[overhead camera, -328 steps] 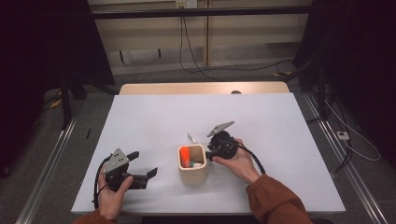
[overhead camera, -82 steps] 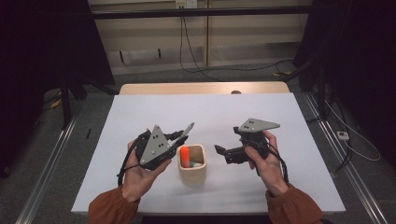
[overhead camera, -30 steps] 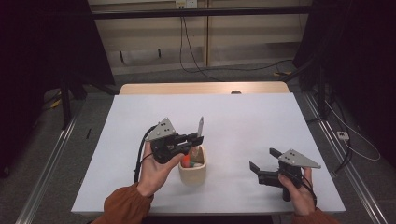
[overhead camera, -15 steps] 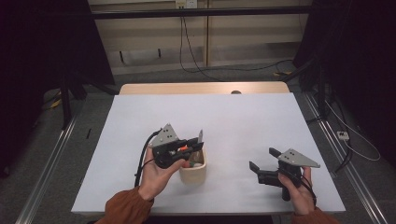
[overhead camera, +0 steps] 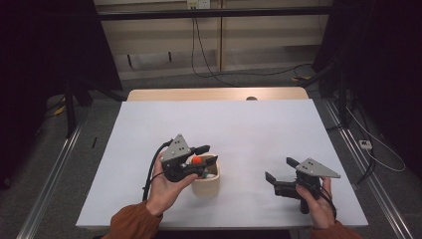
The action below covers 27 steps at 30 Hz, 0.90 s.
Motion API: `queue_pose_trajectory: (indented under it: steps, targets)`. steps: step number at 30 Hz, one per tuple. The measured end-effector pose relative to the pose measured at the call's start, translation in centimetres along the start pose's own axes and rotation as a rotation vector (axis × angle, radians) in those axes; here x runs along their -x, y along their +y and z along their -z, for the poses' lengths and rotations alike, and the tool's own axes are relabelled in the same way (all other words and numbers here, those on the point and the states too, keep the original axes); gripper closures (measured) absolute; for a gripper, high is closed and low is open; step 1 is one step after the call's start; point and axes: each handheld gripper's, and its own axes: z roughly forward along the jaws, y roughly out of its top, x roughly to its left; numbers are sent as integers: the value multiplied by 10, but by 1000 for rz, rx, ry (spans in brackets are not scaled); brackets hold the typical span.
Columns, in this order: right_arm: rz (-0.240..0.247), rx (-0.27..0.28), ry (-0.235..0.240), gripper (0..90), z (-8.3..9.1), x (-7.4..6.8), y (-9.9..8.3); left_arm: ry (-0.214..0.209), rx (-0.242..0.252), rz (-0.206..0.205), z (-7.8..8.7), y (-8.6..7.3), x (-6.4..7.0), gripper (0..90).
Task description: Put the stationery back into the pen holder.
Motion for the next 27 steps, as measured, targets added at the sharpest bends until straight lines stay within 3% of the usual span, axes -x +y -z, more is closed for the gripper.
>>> queue_pose_trajectory:
  steps: [1,5,9,16,27]
  targets:
    - [0,0,0,78,0,0,0,20,0,-15,0,1,0,467]
    - [0,1,4,77,0,0,1,29,-4,5,1,3,-1,283]
    - [1,2,7,74,0,0,1,77,-2,-13,5,8,-3,116]
    - [-10,3,8,70,0,0,1,94,18,-9,17,11,-8,57]
    - [-5,4,6,67,-1,0,0,113,23,14,37,-1,-20,40]
